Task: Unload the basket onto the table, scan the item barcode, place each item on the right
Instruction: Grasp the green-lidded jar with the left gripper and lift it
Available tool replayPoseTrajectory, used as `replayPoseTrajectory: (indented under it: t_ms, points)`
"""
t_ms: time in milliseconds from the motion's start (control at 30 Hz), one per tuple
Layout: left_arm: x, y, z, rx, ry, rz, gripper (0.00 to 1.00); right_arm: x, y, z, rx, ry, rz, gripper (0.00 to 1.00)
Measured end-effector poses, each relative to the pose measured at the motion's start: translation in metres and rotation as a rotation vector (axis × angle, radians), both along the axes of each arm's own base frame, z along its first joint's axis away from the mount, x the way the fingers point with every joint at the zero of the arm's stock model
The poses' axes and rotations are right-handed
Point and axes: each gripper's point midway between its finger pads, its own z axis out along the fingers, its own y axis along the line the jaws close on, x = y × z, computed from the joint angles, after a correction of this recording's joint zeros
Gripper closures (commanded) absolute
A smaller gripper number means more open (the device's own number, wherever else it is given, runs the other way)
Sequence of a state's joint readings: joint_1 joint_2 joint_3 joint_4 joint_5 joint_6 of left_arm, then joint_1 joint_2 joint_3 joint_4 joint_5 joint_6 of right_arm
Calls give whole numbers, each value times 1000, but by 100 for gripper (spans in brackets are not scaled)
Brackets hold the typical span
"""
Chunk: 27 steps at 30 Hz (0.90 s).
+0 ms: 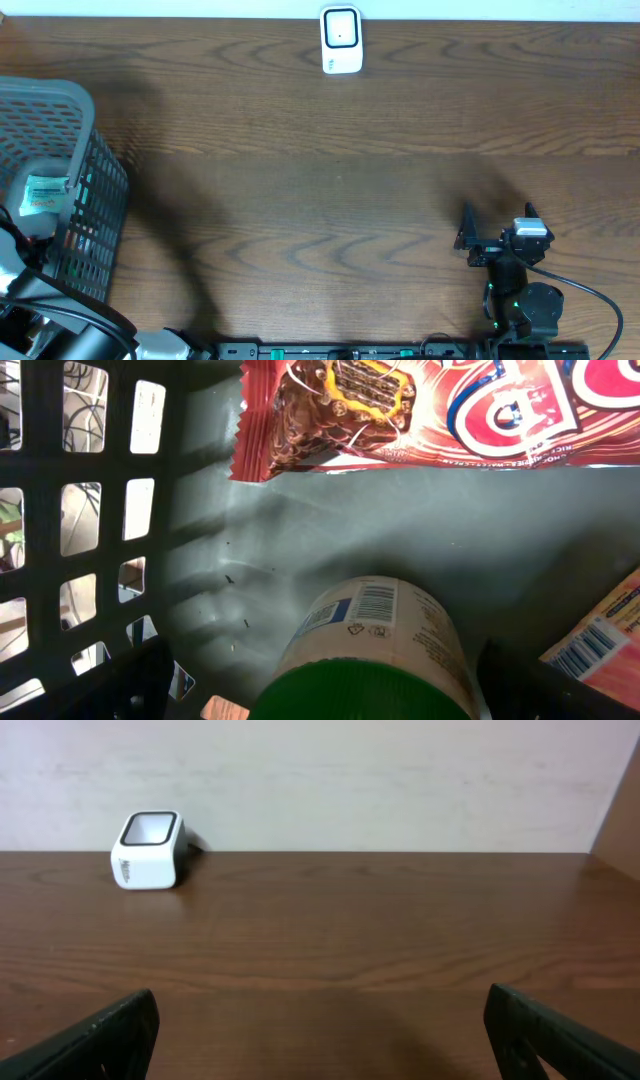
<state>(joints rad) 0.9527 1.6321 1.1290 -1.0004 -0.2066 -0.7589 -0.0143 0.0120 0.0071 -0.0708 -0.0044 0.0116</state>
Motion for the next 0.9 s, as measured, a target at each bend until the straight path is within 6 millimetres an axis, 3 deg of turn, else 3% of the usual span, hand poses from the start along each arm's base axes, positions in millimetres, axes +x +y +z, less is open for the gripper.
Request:
replayPoseTrajectory:
  t_ms: [333,400,467,700,800,900]
  points:
    - [3,-10,-24,-28,-43,2,4,0,0,0,0,0,0,1]
    - [6,-11,-25,-36,-63,2,13,0,0,0,0,0,0,1]
    - [10,-12,-26,-45,-81,-1,34,0,0,0,0,0,0,1]
    - [23,-14,-25,-71,-147,-39,35,0,0,0,0,0,0,1]
    - [35,-16,-13,-109,-199,-67,35,0,0,0,0,0,0,1]
    - [59,3,26,-69,-289,-98,34,0,0,0,0,0,0,1]
